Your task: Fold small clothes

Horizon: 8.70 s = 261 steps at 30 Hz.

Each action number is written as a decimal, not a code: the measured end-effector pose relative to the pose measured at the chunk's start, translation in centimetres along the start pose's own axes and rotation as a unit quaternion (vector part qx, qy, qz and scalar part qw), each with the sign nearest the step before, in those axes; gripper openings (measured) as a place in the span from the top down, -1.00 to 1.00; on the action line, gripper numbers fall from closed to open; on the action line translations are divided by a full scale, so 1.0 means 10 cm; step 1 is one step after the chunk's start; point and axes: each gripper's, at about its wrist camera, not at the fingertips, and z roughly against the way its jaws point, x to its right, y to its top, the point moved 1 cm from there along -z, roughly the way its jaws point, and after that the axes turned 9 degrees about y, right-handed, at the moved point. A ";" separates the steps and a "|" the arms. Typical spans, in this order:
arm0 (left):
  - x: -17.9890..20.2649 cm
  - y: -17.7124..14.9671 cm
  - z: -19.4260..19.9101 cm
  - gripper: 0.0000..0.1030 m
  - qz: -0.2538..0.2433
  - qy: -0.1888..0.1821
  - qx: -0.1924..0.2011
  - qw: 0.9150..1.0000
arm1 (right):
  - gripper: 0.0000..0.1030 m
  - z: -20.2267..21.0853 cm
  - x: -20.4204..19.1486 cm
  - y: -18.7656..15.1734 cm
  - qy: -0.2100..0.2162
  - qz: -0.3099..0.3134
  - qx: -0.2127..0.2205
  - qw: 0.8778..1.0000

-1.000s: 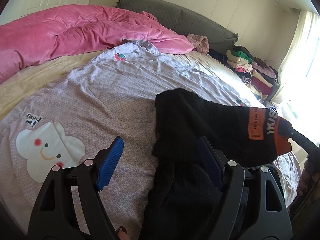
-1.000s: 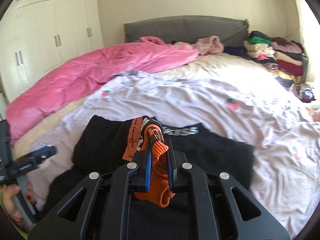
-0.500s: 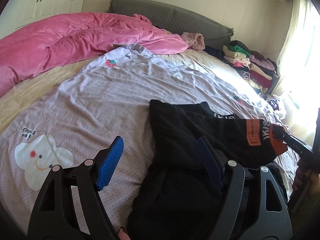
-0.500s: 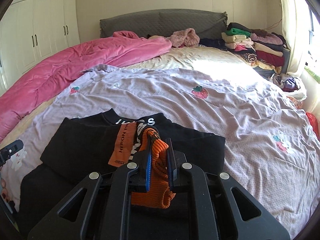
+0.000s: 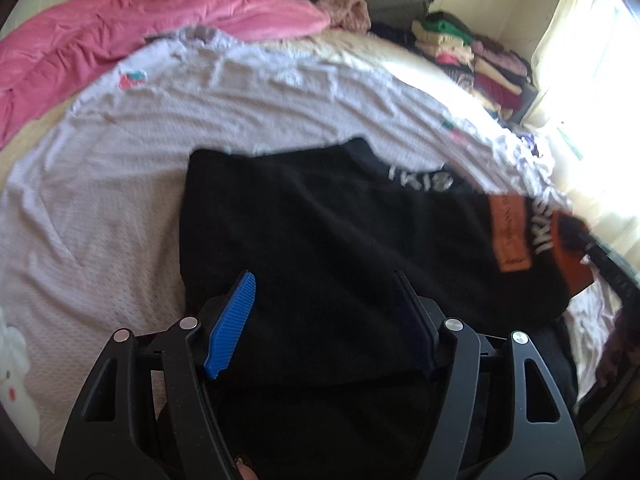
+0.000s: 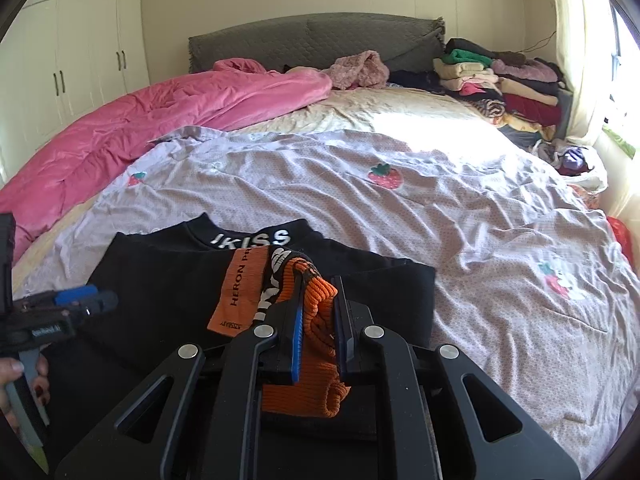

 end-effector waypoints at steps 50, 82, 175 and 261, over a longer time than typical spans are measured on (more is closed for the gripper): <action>-0.07 -0.19 0.10 -0.19 -0.025 0.009 0.016 1.000 | 0.64 -0.02 0.15 -0.48 -0.035 -0.045 -0.036 0.998; -0.06 -0.21 0.17 -0.24 -0.038 0.014 0.018 0.999 | -0.03 -0.42 -0.40 -0.46 0.052 -0.005 -0.080 0.995; -0.62 -0.83 1.60 -0.81 -0.008 0.096 0.081 0.992 | -0.85 1.15 0.15 -1.01 0.035 -0.031 0.048 0.998; -0.69 -1.05 1.55 0.95 0.025 -0.019 0.027 0.999 | 0.86 1.39 0.61 -1.73 0.141 -0.064 0.023 0.988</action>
